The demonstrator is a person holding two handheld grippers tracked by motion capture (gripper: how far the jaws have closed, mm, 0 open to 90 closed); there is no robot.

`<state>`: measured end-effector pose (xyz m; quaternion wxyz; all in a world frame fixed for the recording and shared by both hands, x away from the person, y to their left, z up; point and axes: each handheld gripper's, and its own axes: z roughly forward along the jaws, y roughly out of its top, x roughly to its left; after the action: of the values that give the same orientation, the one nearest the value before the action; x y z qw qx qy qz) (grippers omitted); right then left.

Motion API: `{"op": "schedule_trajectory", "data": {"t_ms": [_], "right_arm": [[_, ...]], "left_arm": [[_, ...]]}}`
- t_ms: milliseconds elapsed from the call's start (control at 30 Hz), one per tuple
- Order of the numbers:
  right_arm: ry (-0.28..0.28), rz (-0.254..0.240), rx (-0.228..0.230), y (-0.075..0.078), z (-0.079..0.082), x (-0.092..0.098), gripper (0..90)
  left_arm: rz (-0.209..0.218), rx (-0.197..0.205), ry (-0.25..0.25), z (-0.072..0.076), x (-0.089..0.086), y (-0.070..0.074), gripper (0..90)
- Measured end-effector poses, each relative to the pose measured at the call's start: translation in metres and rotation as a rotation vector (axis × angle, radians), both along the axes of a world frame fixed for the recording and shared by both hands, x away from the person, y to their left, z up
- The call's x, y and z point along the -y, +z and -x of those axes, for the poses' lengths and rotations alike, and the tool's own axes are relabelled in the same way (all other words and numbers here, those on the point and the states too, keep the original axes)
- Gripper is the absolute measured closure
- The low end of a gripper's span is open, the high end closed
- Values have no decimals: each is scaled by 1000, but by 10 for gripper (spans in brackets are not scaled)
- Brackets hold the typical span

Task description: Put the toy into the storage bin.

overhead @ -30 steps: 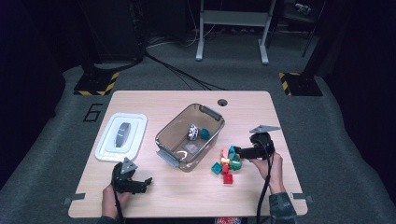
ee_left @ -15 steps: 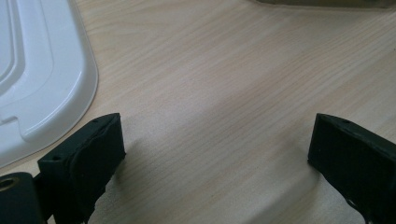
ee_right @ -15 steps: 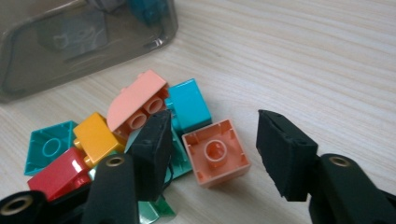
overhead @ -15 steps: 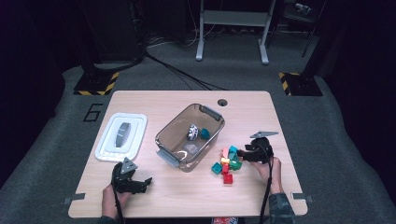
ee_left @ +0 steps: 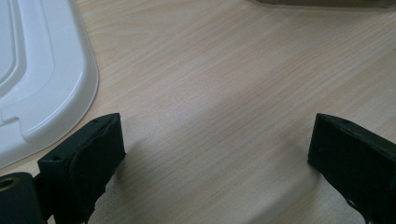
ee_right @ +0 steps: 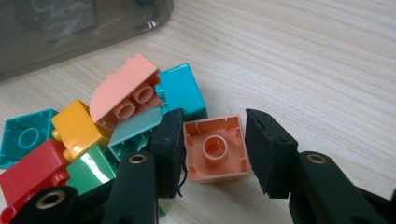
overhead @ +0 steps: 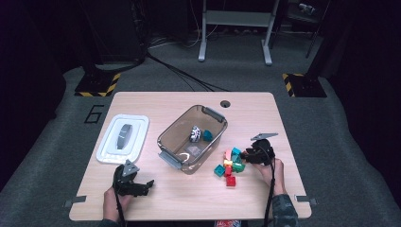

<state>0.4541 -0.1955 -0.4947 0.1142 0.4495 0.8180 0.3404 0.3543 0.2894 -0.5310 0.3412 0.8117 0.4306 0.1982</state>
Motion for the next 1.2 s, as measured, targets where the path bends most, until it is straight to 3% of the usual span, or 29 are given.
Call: {"op": "schedule_trajectory", "data": {"t_ms": [267,400,467,767,933,1100,1200], "right_arm": [[-38,-7,-1,-1,0,2,560],[-58,-7,-24,-3,0,2,546],[-42,7,-8,-5,-2,4,566],[-76,-15,-24,-2,0,3,588],[-64,-8,-10,-2,0,5,587],[-74,11,-33,-4,-2,3,571],[-80,9,-25,-5,-2,3,573]], "left_arm": [[-1,0,0,0,0,0,36],[-1,0,0,0,0,0,36],[0,0,0,0,0,0,36],[2,-2,0,0,0,0,36],[3,-3,-1,0,0,0,36],[4,-3,-1,-1,0,0,36],[4,-4,-1,-1,0,0,36]]}}
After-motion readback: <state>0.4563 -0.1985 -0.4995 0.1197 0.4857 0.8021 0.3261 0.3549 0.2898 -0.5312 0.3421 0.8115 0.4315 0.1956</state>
